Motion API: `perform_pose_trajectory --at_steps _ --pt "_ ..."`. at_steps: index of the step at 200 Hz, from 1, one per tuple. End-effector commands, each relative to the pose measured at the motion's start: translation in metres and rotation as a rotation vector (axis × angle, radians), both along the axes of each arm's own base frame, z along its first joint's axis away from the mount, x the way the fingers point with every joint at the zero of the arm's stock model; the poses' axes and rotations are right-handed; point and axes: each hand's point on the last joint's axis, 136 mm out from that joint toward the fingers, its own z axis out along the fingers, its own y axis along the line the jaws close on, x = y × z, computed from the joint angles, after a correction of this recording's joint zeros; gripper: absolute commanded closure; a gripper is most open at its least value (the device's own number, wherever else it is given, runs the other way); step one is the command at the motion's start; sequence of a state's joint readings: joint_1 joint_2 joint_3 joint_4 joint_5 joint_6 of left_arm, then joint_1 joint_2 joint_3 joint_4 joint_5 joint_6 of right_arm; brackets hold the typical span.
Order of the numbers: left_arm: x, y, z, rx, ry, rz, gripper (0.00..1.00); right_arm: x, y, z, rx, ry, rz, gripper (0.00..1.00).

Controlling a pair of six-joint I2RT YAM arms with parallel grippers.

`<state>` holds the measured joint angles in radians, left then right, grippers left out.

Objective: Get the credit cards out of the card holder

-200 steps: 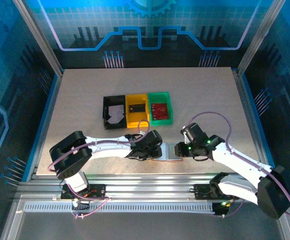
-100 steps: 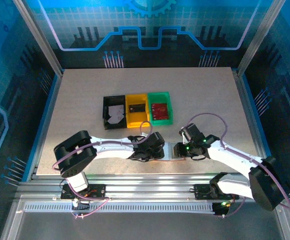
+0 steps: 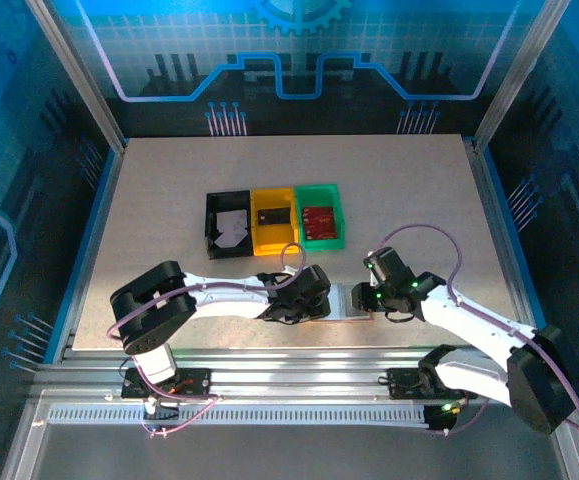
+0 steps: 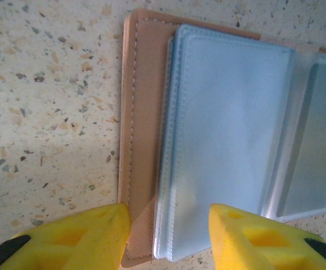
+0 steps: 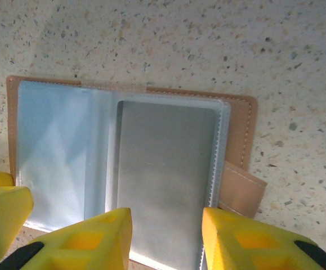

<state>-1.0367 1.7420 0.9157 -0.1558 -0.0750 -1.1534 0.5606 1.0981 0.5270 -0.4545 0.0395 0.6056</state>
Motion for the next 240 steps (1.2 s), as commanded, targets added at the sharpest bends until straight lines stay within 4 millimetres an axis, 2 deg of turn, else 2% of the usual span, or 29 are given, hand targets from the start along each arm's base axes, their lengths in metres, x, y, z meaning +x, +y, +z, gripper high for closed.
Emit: perform_pose_trajectory --at_steps 1,93,141,240 --pt "-0.028 0.015 -0.041 0.103 0.116 -0.027 0.56 -0.001 -0.01 -0.005 -0.041 0.013 -0.02 0.63" --pt "-0.03 0.013 -0.044 0.101 0.123 -0.032 0.56 -0.005 -0.007 -0.021 -0.033 0.07 -0.029 0.67" --pt "-0.032 0.011 -0.047 0.098 0.126 -0.036 0.56 -0.004 -0.007 -0.024 -0.042 0.079 -0.036 0.67" --pt "-0.034 0.009 -0.051 0.091 0.133 -0.039 0.56 -0.008 0.009 -0.027 0.046 0.09 0.003 0.71"
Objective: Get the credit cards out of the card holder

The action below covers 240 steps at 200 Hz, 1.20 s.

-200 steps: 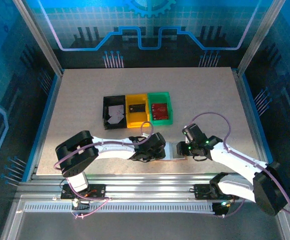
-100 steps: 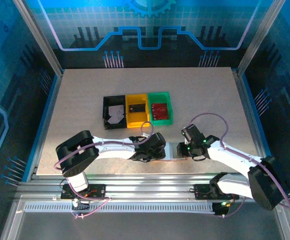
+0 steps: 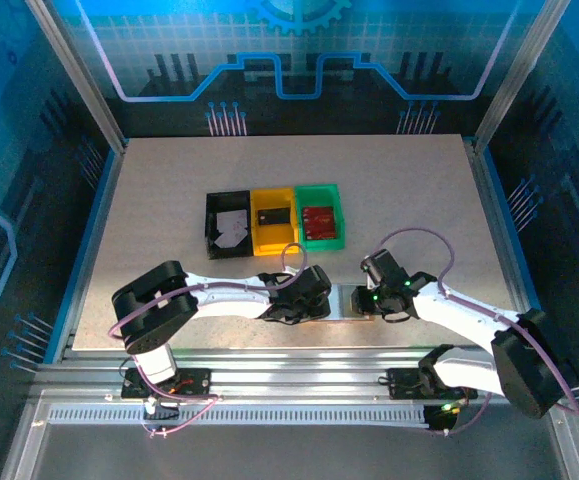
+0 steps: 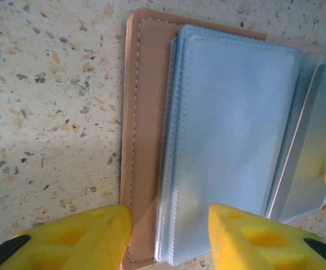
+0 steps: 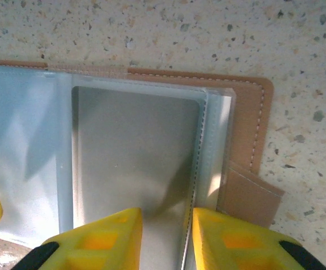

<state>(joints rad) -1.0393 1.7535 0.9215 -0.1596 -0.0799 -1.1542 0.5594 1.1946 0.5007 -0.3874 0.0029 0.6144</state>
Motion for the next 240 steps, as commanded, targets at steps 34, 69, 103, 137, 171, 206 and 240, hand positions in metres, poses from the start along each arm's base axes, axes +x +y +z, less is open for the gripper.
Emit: perform_pose_trajectory --at_steps 34,69,103,137,171,206,240 --pt "-0.034 0.009 -0.047 0.079 0.132 -0.042 0.56 -0.001 -0.004 0.002 0.008 -0.004 -0.027 0.71" --pt "-0.034 0.009 -0.048 0.081 0.133 -0.041 0.56 0.0 -0.015 0.002 -0.036 -0.014 -0.057 0.67" --pt "-0.035 0.009 -0.048 0.08 0.134 -0.042 0.56 -0.002 -0.011 -0.004 -0.03 0.017 -0.046 0.67" --pt "-0.035 0.008 -0.048 0.077 0.134 -0.041 0.56 -0.001 -0.01 -0.004 -0.034 0.025 -0.045 0.67" --pt "-0.036 0.008 -0.05 0.075 0.137 -0.042 0.56 -0.003 0.0 -0.007 0.022 0.037 -0.02 0.67" --pt "-0.036 0.006 -0.051 0.071 0.139 -0.043 0.56 -0.004 0.009 -0.003 0.067 0.025 0.005 0.75" --pt "-0.037 0.005 -0.052 0.067 0.142 -0.045 0.56 -0.001 0.012 0.012 0.097 -0.014 0.014 0.8"
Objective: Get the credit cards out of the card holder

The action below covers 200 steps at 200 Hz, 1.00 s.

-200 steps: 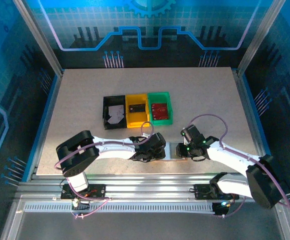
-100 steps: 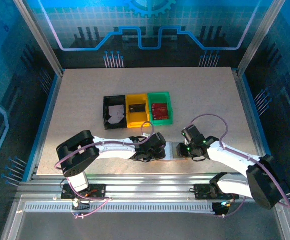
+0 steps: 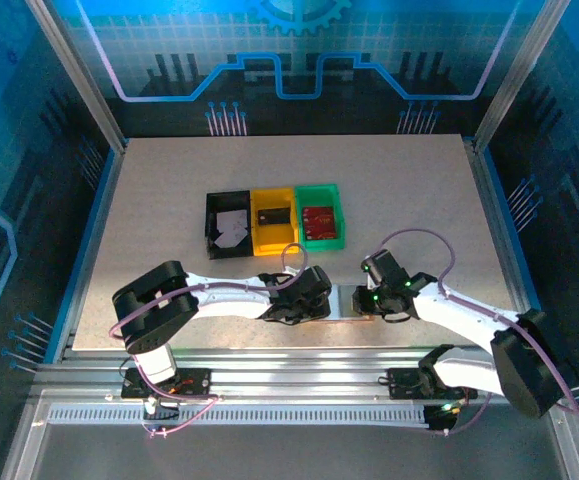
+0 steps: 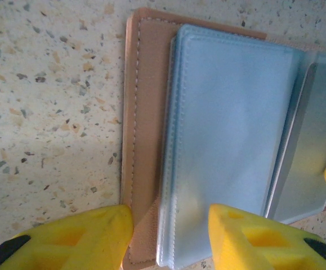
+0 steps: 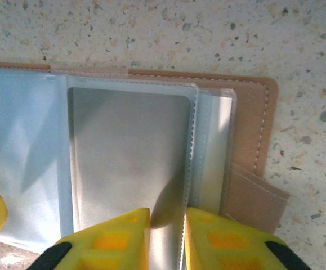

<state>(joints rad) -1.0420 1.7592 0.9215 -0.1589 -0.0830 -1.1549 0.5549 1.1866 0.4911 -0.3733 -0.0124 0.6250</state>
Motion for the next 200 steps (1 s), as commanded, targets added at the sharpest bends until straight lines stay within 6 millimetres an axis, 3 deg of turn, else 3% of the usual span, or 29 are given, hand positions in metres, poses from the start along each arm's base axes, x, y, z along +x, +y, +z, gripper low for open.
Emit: perform_pose_trajectory --at_steps 1,102,200 --pt "-0.036 0.005 -0.05 0.061 0.141 -0.043 0.56 -0.001 0.011 0.012 0.077 -0.014 0.022 0.81" --pt "-0.036 0.004 -0.049 0.053 0.137 -0.044 0.56 0.0 0.039 0.048 0.205 -0.072 0.083 0.83" --pt "-0.036 0.005 -0.046 0.056 0.136 -0.044 0.56 -0.005 0.051 0.043 0.19 -0.052 0.118 0.81"
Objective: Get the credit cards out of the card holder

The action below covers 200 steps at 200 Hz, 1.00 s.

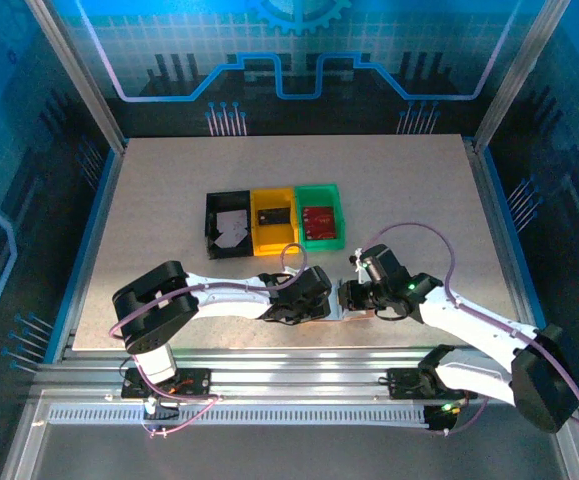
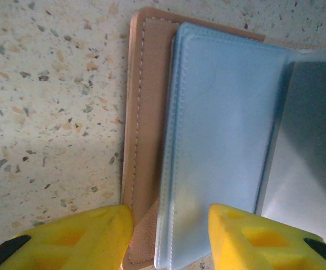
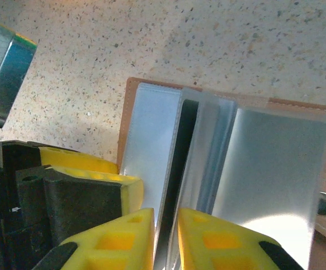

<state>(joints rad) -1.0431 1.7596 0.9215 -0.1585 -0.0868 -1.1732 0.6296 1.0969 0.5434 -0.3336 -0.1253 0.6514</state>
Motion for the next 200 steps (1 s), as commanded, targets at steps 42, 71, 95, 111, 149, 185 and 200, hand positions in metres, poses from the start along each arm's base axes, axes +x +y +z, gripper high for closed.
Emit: perform_pose_trajectory --at_steps 42,71,95,111,149,185,200 --pt "-0.037 0.005 -0.046 0.06 0.131 -0.061 0.56 -0.007 0.002 -0.011 -0.008 0.04 0.009 0.82" --pt "-0.036 0.003 -0.045 0.06 0.129 -0.064 0.56 -0.009 0.002 -0.016 -0.012 0.046 0.009 0.82" --pt "-0.036 0.003 -0.045 0.061 0.131 -0.065 0.56 -0.01 0.0 -0.019 -0.018 0.047 0.004 0.83" --pt "-0.036 0.003 -0.045 0.062 0.131 -0.066 0.56 -0.011 -0.003 -0.02 -0.027 0.045 -0.001 0.83" --pt "-0.036 0.003 -0.045 0.063 0.132 -0.067 0.56 -0.012 -0.008 -0.023 -0.049 0.044 -0.014 0.85" --pt "-0.035 0.004 -0.045 0.063 0.13 -0.065 0.56 -0.013 -0.01 -0.022 -0.049 0.036 -0.018 0.84" --pt "-0.036 0.004 -0.045 0.064 0.131 -0.066 0.56 -0.013 -0.011 -0.022 -0.051 0.032 -0.019 0.81"
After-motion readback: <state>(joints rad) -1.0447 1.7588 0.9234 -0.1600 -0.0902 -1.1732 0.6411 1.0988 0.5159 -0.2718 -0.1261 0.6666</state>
